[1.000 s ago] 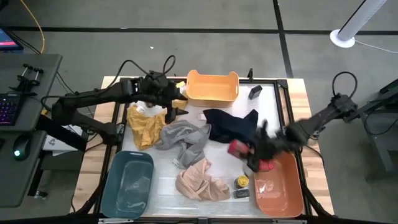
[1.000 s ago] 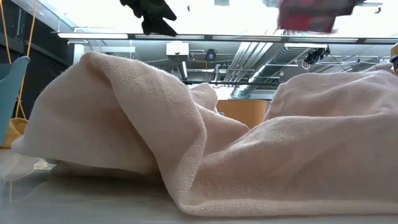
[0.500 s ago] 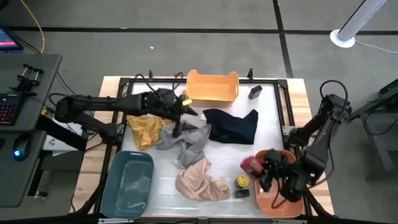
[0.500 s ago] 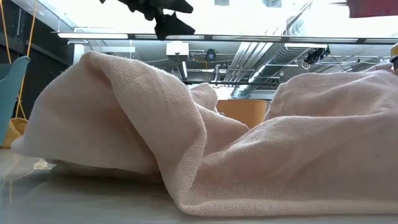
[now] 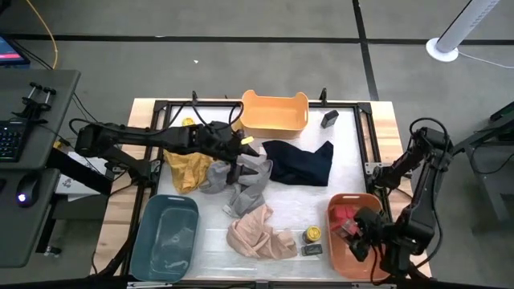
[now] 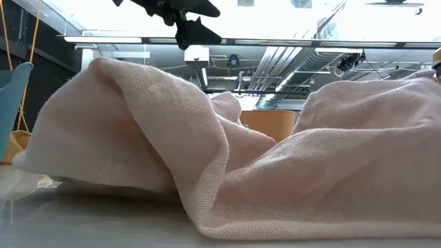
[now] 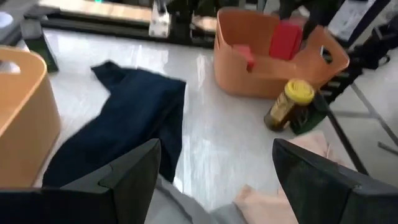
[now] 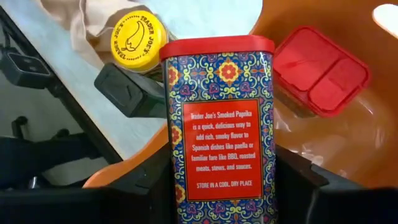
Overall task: Sort spices by type
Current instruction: Put the red seasoning can into the orange bin
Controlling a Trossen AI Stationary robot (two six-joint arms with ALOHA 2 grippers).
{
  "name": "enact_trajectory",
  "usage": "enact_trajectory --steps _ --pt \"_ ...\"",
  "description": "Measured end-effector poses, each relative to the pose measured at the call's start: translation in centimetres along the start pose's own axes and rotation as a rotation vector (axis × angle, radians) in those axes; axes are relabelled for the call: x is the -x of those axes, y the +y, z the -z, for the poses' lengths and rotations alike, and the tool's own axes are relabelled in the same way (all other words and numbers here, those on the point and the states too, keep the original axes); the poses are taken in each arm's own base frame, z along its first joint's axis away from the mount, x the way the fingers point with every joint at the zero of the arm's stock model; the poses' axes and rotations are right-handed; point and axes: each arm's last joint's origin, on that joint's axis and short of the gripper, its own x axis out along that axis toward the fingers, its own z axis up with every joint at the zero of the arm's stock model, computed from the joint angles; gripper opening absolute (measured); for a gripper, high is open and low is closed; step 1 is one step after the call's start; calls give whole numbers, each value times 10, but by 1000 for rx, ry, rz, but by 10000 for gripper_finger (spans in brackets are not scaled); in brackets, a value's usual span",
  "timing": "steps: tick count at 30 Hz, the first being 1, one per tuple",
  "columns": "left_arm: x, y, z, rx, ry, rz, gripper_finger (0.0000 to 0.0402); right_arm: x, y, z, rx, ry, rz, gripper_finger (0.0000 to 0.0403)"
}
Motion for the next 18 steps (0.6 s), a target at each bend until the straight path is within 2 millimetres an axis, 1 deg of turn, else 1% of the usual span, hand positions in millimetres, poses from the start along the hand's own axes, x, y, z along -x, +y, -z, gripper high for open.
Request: enact_trajectory --steps 2,4,8,11,13,15,18 --pt "0 0 -2 12 -23 1 296 1 0 -2 -1 -13 -10 189" --pt "0 0 -5 15 -55 6 296 4 2 -7 -3 -65 -61 189" --pt "2 -4 -18 -15 -183 80 296 13 4 -25 -34 -257 -179 189" --pt "4 -13 -30 -53 -309 129 296 18 3 -40 -35 -414 -226 189" --pt "6 -20 -35 -83 -372 151 296 19 3 -49 -22 -490 -229 189" --pt "6 -27 -37 -123 -398 168 296 20 3 -57 7 -525 -216 189" --pt "4 -42 -40 -207 -386 189 296 21 5 -69 48 -557 -200 189"
